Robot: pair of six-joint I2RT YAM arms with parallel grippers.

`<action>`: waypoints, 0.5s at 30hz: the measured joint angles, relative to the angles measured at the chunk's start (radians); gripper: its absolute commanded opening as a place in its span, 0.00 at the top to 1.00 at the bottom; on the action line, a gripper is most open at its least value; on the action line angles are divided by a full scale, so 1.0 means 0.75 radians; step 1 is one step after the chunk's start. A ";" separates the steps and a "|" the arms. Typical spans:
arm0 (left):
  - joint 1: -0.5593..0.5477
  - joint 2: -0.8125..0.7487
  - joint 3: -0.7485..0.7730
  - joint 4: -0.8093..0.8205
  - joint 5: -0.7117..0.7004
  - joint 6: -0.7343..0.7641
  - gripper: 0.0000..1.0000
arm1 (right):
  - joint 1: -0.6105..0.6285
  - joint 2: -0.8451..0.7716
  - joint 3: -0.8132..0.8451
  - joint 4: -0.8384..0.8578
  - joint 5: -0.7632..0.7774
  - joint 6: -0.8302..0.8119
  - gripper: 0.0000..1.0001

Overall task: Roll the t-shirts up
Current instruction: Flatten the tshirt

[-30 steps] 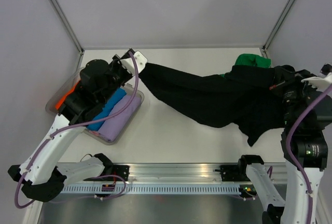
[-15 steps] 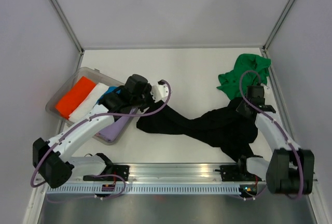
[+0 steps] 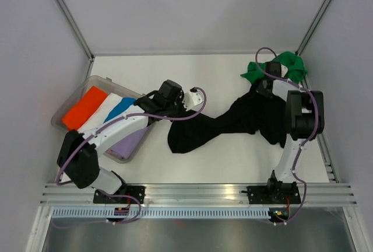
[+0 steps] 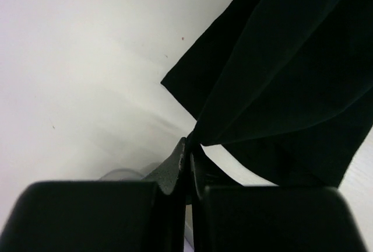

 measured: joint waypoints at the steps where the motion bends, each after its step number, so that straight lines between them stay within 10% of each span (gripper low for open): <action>1: 0.000 0.044 0.024 0.016 -0.017 -0.001 0.98 | -0.002 0.075 0.106 -0.019 -0.002 0.001 1.00; 10: 0.001 0.474 0.343 0.181 -0.173 -0.017 0.98 | -0.024 0.674 1.077 -0.217 0.002 -0.024 1.00; 15: 0.005 0.520 0.404 0.210 -0.225 -0.029 0.98 | -0.027 0.616 1.000 -0.197 -0.013 -0.109 1.00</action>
